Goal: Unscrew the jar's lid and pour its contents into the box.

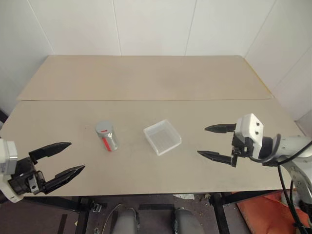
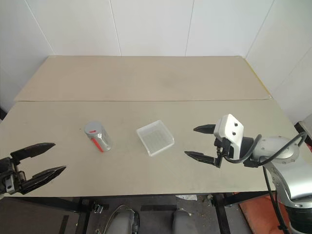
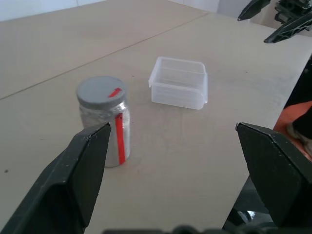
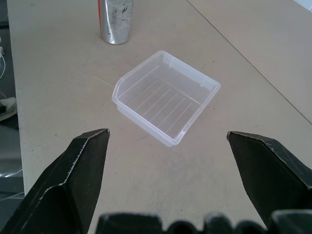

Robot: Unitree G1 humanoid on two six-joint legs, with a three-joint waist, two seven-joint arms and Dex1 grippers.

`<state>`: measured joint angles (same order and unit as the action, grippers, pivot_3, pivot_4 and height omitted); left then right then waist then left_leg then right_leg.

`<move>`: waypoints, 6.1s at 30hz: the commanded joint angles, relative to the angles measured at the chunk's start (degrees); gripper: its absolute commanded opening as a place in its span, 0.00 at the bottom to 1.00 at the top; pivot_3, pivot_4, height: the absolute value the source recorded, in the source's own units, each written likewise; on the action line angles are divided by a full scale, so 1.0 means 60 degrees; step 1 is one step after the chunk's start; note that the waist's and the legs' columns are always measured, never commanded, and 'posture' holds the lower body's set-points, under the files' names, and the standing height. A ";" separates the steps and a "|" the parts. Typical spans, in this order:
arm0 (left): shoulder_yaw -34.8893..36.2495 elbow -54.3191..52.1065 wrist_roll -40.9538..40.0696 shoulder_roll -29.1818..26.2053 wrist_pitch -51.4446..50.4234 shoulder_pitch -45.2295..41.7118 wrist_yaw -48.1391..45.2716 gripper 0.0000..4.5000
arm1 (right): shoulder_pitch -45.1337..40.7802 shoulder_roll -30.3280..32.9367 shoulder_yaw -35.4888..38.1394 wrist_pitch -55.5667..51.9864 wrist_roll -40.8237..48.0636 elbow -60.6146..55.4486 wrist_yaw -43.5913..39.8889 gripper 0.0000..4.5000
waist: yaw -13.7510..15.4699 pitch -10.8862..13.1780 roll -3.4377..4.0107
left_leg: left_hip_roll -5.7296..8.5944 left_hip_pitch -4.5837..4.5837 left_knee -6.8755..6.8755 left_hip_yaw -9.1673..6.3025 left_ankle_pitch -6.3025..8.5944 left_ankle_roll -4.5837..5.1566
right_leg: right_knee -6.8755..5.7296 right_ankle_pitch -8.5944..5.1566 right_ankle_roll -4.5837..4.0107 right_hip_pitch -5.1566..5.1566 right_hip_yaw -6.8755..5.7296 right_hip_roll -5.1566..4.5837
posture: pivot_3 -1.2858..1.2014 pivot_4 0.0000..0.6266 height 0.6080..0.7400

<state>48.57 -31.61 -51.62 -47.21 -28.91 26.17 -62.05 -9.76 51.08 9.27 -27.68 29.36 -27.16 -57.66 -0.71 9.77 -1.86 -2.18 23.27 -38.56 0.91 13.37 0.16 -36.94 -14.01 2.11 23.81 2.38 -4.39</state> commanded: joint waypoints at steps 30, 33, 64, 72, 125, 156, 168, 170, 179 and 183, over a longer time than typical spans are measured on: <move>-0.6272 -0.0656 0.6431 0.5185 0.2758 -0.1778 0.7654 0.99 | -0.2374 -0.0030 -0.0989 0.1229 -0.0120 0.1382 -0.2023 1.00 | 0.0047 -0.0006 -0.0009 | 0.0021 -0.0068 -0.0001 -0.0018 0.0001 -0.0001 | 0.0032 0.0006 0.0000 -0.0108 -0.0009 -0.0009 | 0.52 0.24 1.00; -0.6747 -0.0024 0.7226 0.5696 0.3406 -0.2164 0.8195 0.99 | -0.2462 0.0006 -0.1007 0.1209 -0.0159 0.1379 -0.2076 1.00 | 0.0037 -0.0006 -0.0009 | 0.0021 -0.0064 -0.0004 -0.0021 0.0002 -0.0001 | 0.0031 0.0009 0.0003 -0.0107 -0.0009 -0.0008 | 0.52 0.24 1.00; -0.7162 0.1569 0.7178 0.5498 0.3604 -0.4674 0.7873 0.44 | -0.2133 -0.0038 -0.0476 0.1029 0.0567 0.0442 -0.1757 1.00 | 0.0026 -0.0006 -0.0010 | 0.0020 -0.0060 -0.0004 -0.0027 0.0002 0.0000 | 0.0027 0.0010 0.0009 -0.0104 -0.0014 -0.0005 | 0.52 0.24 1.00; -0.6430 0.1875 0.3231 0.2403 0.1325 -0.6391 0.3146 0.44 | -0.3539 -0.1233 -0.1520 0.0378 0.0407 0.0735 -0.0653 1.00 | -0.0047 -0.0004 -0.0005 | 0.0015 -0.0065 0.0000 -0.0028 0.0002 0.0000 | 0.0026 0.0008 0.0010 -0.0097 -0.0015 -0.0003 | 0.52 0.24 1.00; -0.9376 0.6221 0.0745 0.1585 0.0869 -1.2203 -0.5075 0.44 | -0.9278 -0.4672 -0.5177 0.1668 0.2341 0.7218 -0.5807 0.61 | -0.0196 0.0008 0.0013 | 0.0010 0.0090 -0.0031 -0.0041 -0.0001 0.0001 | -0.0028 0.0010 0.0009 0.0067 -0.0023 0.0009 | 0.52 0.24 1.00; -0.7777 0.6173 0.2408 0.2153 0.2243 -1.0256 -0.3629 0.44 | -0.6863 -0.5287 -0.3733 -0.2603 0.0326 0.1059 0.3402 0.98 | -0.0005 0.0014 0.0016 | 0.0017 0.0102 -0.0034 -0.0043 -0.0002 0.0000 | -0.0028 0.0012 0.0006 0.0075 -0.0027 -0.0001 | 0.52 0.24 1.00; -0.7681 0.6723 0.2682 0.2158 0.2419 -1.0534 -0.3834 0.44 | -0.6811 -0.5630 -0.3888 -0.2863 0.0273 0.0732 0.3431 0.98 | -0.0031 0.0014 0.0016 | 0.0015 0.0099 -0.0033 -0.0045 -0.0002 0.0001 | -0.0031 0.0012 0.0006 0.0075 -0.0029 0.0002 | 0.52 0.24 1.00; -0.7663 0.6762 0.2665 0.2155 0.2412 -1.0566 -0.3859 0.44 | -0.6810 -0.5623 -0.4024 -0.2833 0.0072 0.0837 0.3492 0.98 | -0.0035 0.0014 0.0016 | 0.0015 0.0098 -0.0034 -0.0046 -0.0002 0.0001 | -0.0032 0.0012 0.0006 0.0075 -0.0029 0.0002 | 0.52 0.24 1.00; -0.7594 0.6540 0.2559 0.2043 0.2299 -1.0447 -0.3916 0.44 | -0.6821 -0.5706 -0.4029 -0.2813 -0.0392 0.1494 0.3589 0.98 | -0.0050 0.0014 0.0016 | 0.0015 0.0098 -0.0033 -0.0046 -0.0002 0.0001 | -0.0032 0.0012 0.0006 0.0077 -0.0028 0.0003 | 0.52 0.24 1.00; -0.7506 0.6457 0.2484 0.1863 0.2215 -1.0383 -0.3974 0.44 | -0.6718 -0.5549 -0.3784 -0.2770 -0.0451 0.1625 0.3540 0.98 | -0.0051 0.0014 0.0016 | 0.0015 0.0098 -0.0032 -0.0045 -0.0002 0.0001 | -0.0031 0.0012 0.0006 0.0075 -0.0028 0.0003 | 0.52 0.24 1.00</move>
<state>1.28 9.72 -35.34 -34.68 -15.38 -35.96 -84.79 -50.17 16.75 -15.63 -45.17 27.92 -17.61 -36.99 -1.02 9.85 -1.76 -2.09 23.85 -38.75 0.63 13.35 0.17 -37.13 -13.94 2.14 24.26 2.21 -4.37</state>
